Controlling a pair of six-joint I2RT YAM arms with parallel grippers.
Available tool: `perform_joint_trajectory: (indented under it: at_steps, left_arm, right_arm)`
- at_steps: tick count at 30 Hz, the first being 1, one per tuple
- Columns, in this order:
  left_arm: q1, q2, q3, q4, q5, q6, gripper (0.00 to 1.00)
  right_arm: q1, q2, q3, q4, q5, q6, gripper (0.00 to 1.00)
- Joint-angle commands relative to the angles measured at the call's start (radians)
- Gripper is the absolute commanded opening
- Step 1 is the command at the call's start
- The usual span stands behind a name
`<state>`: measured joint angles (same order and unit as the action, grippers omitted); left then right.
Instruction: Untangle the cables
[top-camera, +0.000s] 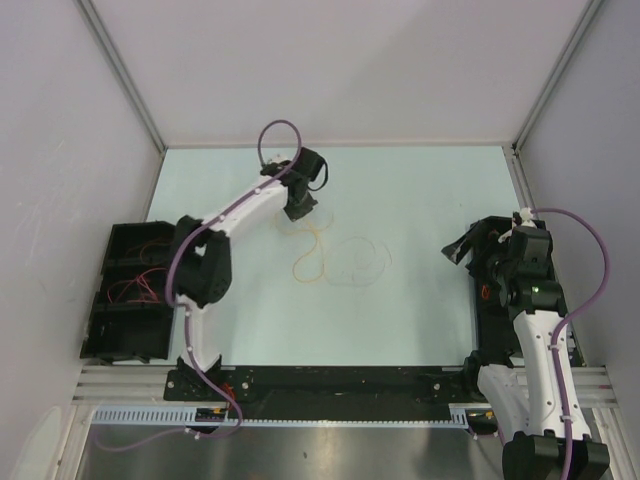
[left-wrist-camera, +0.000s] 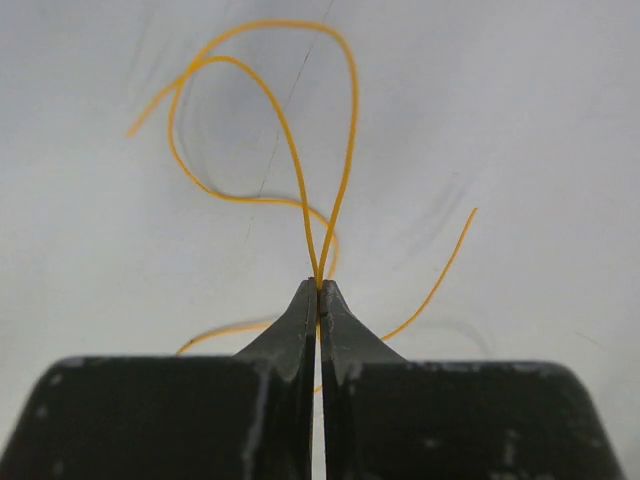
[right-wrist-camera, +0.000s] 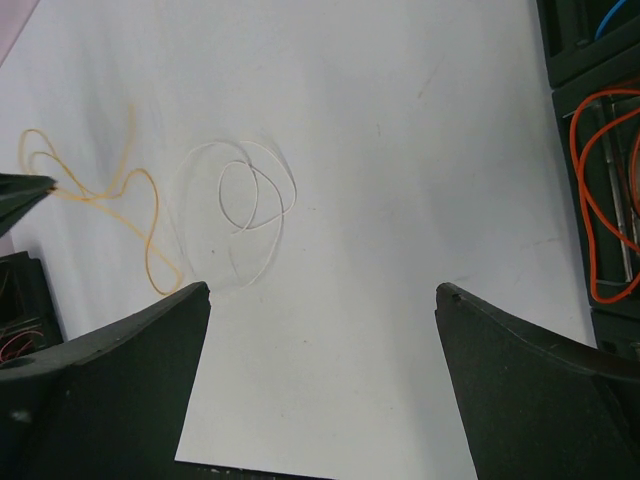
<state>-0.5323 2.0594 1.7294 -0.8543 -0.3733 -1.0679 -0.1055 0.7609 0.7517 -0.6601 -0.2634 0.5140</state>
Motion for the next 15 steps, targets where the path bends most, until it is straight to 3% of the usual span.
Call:
perform_joint_trajectory:
  at_steps: [1,8,15]
  left_arm:
    - [0.008,-0.249,-0.047,0.057,-0.042,0.166,0.00]
    - [-0.003,-0.444,-0.108,0.124,0.128,0.411,0.00]
    - [-0.075,-0.559,-0.064,0.189,0.332,0.617,0.00]
  right_arm:
    - [0.003,-0.018,0.003,0.042,-0.045,0.027,1.00]
    - [0.006,-0.037,0.005,0.080,-0.126,0.061,1.00]
    - [0.023,-0.041,0.040,0.220,-0.416,0.141,0.98]
